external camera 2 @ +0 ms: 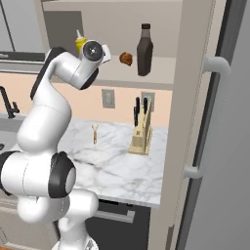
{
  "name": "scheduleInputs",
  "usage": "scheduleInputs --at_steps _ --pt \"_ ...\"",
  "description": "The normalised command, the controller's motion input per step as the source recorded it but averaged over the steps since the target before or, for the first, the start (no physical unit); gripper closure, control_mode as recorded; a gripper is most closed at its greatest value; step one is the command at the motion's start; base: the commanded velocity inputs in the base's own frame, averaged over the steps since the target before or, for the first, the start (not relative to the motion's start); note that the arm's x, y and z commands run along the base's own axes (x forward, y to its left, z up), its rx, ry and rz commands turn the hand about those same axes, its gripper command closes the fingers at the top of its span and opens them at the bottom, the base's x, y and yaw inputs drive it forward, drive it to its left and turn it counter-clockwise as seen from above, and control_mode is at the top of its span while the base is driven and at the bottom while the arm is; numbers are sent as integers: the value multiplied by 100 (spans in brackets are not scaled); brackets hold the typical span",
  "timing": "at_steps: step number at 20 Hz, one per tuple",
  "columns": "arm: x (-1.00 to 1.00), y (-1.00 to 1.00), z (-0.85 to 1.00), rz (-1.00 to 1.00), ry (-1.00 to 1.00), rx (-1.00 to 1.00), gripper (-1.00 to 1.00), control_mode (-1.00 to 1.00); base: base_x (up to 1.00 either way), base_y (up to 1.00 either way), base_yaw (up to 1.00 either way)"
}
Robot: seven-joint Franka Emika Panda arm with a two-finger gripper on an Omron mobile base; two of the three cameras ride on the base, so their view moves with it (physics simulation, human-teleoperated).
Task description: Pick the mustard and syrup bottle from the counter and place them in the cabinet.
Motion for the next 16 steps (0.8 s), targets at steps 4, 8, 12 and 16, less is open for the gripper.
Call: scheduleInputs --at_steps 4,8,12,16 --pt "0 -4 -2 0 -7 0 -100 -100 0 0 0" --pt "8 -3 -8 0 -4 0 -100 -100 0 0 0" --pt "9 -3 -6 0 -3 0 -100 -100 0 0 0" --pt "-1 0 0 0 -5 0 -100 -100 0 0 0"
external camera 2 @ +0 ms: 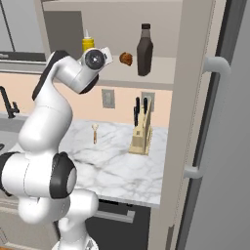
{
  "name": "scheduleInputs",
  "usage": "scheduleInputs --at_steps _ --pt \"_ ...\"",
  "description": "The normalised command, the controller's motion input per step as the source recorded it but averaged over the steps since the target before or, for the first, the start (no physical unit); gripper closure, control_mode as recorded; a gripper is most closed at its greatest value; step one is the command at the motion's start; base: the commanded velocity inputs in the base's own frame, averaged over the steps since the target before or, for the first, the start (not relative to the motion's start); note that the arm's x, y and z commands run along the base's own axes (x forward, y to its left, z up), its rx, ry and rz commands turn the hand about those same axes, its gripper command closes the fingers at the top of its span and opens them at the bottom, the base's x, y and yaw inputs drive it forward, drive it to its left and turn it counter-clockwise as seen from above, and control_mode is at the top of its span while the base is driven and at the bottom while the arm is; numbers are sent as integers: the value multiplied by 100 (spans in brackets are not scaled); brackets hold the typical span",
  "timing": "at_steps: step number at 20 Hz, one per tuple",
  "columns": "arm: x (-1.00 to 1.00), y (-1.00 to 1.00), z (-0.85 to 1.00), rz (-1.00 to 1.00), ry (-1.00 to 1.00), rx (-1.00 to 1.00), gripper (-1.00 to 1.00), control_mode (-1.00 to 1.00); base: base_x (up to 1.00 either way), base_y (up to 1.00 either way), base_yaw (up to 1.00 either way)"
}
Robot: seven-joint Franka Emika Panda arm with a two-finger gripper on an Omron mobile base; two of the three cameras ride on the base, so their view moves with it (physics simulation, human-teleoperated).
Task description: Pick the mustard and syrup bottle from the counter and place them in the cabinet.
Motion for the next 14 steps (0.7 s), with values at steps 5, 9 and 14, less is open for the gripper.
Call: scheduleInputs --at_steps 5,9,14 --pt "-28 -5 0 0 -7 0 -100 -100 0 0 0" --pt "-58 -6 0 0 -10 0 -100 -100 0 0 0" --pt "-59 -7 1 0 -11 1 -100 -100 0 0 0"
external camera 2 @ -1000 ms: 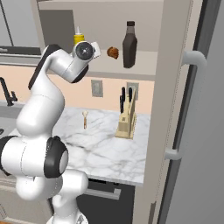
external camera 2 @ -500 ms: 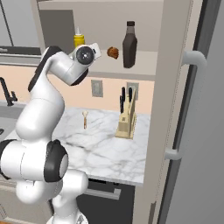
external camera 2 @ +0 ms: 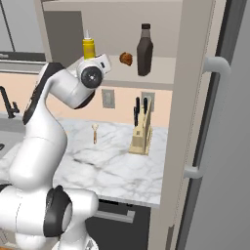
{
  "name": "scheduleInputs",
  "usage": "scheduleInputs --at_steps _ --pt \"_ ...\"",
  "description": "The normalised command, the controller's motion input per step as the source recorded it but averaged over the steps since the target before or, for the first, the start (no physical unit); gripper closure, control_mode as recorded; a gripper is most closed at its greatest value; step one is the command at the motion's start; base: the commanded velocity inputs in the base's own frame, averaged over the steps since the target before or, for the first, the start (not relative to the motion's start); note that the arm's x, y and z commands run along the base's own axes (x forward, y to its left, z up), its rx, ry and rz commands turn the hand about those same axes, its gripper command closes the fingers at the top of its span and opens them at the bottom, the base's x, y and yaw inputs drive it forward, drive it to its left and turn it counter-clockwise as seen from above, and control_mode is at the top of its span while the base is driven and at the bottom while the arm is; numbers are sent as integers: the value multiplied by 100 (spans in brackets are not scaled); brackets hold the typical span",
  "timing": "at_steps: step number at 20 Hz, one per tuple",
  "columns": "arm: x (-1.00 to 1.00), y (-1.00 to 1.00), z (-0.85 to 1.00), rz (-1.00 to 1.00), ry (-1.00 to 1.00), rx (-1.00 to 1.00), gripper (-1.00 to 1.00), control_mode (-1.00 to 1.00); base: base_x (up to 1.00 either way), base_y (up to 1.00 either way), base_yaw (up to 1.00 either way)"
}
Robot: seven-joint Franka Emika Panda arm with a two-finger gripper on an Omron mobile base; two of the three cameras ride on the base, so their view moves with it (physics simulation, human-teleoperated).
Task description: Pick the mustard and syrup bottle from the counter and place them in the cabinet.
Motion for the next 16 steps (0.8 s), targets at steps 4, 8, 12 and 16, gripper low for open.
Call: scheduleInputs --at_steps 4,8,12,16 --pt "-72 0 1 0 -10 4 -100 -100 0 0 0" --pt "-75 0 0 0 -3 4 -100 -100 0 0 0" --pt "-74 0 -12 0 0 0 -100 -100 0 0 0" --pt "-59 0 -35 0 7 0 -100 -100 0 0 0"
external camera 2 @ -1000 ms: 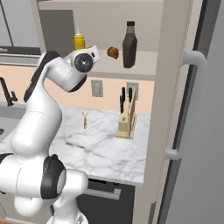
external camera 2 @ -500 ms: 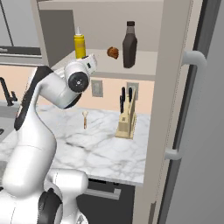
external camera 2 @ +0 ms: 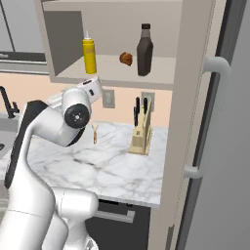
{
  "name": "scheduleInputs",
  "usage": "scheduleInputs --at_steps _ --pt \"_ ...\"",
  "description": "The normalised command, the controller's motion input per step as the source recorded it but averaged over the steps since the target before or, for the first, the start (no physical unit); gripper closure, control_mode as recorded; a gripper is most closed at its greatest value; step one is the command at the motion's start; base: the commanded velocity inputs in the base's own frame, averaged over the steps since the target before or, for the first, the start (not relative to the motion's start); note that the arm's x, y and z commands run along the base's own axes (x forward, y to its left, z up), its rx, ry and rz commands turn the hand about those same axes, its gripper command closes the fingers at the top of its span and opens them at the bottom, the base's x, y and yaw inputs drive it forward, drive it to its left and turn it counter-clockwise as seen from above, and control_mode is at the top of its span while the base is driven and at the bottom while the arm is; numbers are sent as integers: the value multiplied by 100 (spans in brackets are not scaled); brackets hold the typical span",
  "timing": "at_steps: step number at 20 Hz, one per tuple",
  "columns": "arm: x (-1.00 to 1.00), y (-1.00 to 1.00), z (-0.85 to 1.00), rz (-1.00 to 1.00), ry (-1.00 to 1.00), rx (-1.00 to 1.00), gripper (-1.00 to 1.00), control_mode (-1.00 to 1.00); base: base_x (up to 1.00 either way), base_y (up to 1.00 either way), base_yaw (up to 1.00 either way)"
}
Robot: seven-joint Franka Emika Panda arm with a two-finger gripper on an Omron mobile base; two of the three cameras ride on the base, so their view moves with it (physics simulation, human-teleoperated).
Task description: Pick the mustard and syrup bottle from the counter and place them in the cabinet.
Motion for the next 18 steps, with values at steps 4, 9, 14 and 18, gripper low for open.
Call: scheduleInputs --at_steps 4,9,14,18 --pt "-25 0 -48 -7 22 -2 -100 -100 0 0 0" --pt "-1 0 -48 -10 32 -7 -100 -100 0 0 0" --pt "0 0 -59 -11 36 -8 -100 -100 0 0 0" --pt "0 0 -65 -10 31 -7 -100 -100 0 0 0"
